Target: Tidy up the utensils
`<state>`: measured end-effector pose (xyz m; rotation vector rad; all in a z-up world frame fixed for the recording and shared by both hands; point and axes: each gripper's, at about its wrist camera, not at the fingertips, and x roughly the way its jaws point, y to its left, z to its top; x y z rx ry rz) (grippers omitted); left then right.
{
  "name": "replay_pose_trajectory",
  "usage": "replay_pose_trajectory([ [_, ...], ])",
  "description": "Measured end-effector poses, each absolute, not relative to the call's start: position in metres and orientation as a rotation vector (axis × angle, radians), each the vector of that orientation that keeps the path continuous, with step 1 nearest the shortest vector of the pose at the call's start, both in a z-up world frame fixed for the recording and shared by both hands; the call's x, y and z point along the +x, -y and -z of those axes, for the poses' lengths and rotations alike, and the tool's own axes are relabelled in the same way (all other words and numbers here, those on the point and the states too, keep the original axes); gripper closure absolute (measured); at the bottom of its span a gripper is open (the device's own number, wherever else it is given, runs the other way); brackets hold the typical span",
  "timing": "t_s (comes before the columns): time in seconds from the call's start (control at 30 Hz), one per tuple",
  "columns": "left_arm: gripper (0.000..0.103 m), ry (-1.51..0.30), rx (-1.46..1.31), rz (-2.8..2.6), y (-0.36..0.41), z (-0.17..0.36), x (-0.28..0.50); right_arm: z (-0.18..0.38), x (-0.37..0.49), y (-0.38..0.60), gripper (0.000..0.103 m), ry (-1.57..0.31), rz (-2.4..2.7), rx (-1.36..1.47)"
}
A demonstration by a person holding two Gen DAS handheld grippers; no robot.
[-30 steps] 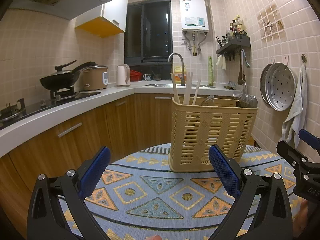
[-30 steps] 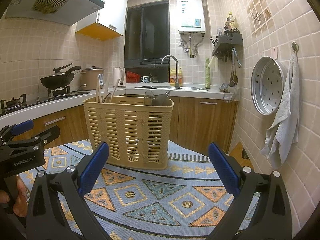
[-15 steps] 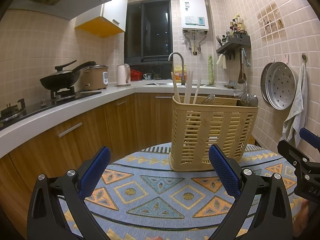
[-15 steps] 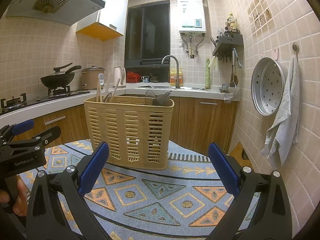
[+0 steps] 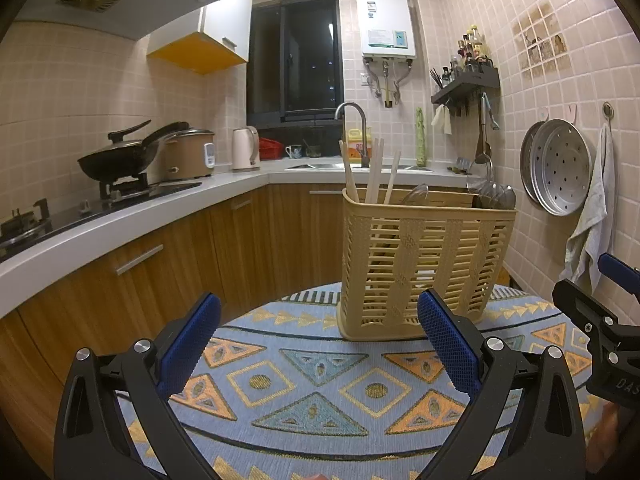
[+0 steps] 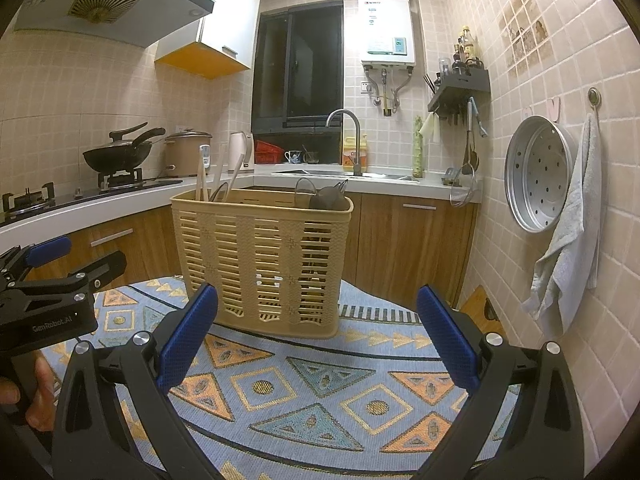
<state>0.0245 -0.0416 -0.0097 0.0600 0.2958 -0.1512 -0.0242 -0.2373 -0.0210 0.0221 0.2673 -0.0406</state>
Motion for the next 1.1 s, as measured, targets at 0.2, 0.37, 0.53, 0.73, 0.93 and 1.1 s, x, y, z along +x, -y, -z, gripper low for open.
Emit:
replay_pose_trajectory([
  [0.2, 0.008, -0.3, 0.06, 0.156, 0.0417, 0.0099, 0.0251, 0.0213, -0.022, 0.238, 0.008, -0.275, 0.044, 0.021],
  [0.37, 0.008, -0.298, 0.067, 0.16, 0.0425, 0.0103, 0.0247, 0.0219, -0.0212, 0.2379, 0.008, -0.275, 0.045, 0.017],
  [0.53, 0.008, -0.298, 0.066, 0.159, 0.0427, 0.0103, 0.0246, 0.0225, -0.0213, 0.2388, 0.008, -0.275, 0.046, 0.022],
  [0.73, 0.008, -0.298, 0.068, 0.159, 0.0424, 0.0103, 0.0242, 0.0226, -0.0219, 0.2395, 0.008, -0.275, 0.045, 0.022],
  [0.93, 0.008, -0.302, 0.062, 0.155, 0.0408, 0.0101, 0.0257, 0.0233, -0.0225, 0.2402, 0.008, -0.275, 0.041, 0.015],
  [1.1, 0.008, -0.307, 0.057, 0.155, 0.0406, 0.0099, 0.0269, 0.0236, -0.0222, 0.24, 0.008, -0.277, 0.039, 0.016],
])
